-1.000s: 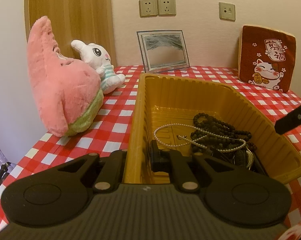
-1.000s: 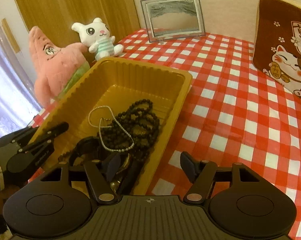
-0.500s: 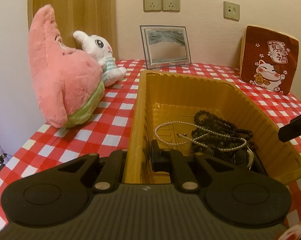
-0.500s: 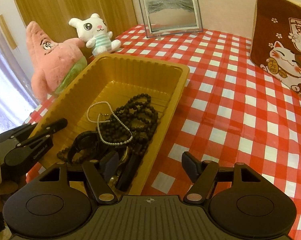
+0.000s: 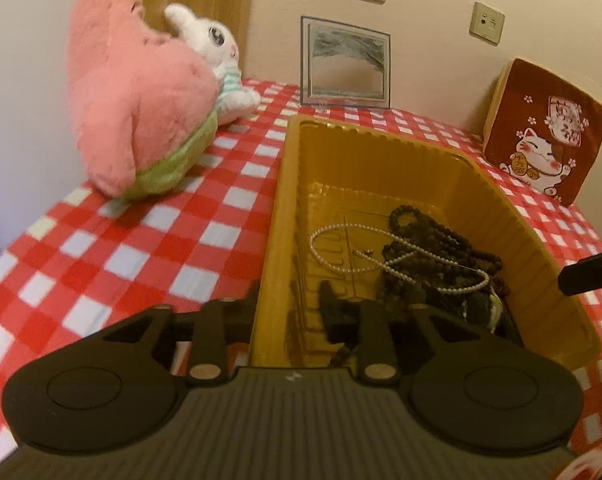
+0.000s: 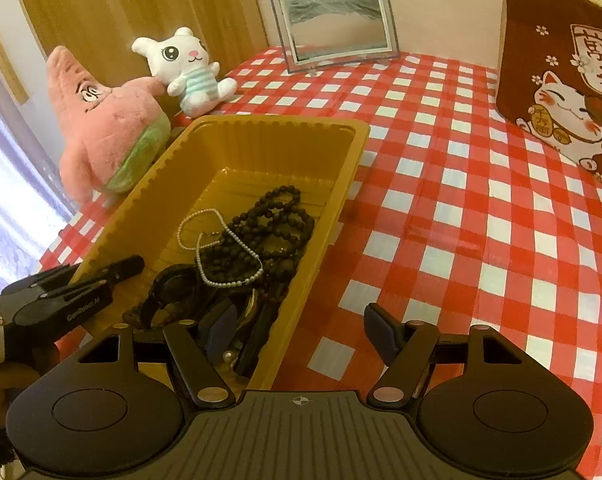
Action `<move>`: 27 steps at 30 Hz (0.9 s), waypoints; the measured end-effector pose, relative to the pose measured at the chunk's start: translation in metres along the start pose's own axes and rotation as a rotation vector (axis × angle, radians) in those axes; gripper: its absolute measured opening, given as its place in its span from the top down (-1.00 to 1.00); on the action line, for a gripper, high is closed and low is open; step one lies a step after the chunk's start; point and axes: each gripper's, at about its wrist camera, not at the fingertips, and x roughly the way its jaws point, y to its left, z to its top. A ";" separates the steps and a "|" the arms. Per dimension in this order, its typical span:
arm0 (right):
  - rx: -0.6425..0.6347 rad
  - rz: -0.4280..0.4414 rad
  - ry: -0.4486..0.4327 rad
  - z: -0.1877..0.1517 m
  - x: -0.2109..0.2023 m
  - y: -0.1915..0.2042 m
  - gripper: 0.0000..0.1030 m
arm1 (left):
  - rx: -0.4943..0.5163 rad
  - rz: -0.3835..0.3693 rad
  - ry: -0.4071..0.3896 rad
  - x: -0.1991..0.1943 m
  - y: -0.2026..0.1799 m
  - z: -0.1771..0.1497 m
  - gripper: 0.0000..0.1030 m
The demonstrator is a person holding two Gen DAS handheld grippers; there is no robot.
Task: Organize jewelry
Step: 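Set the orange tray down on the table with the left tool and release it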
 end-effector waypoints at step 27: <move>0.061 -0.143 -0.086 -0.083 -0.111 -0.044 -0.40 | 0.216 0.140 -0.033 -0.146 -0.147 -0.010 -0.77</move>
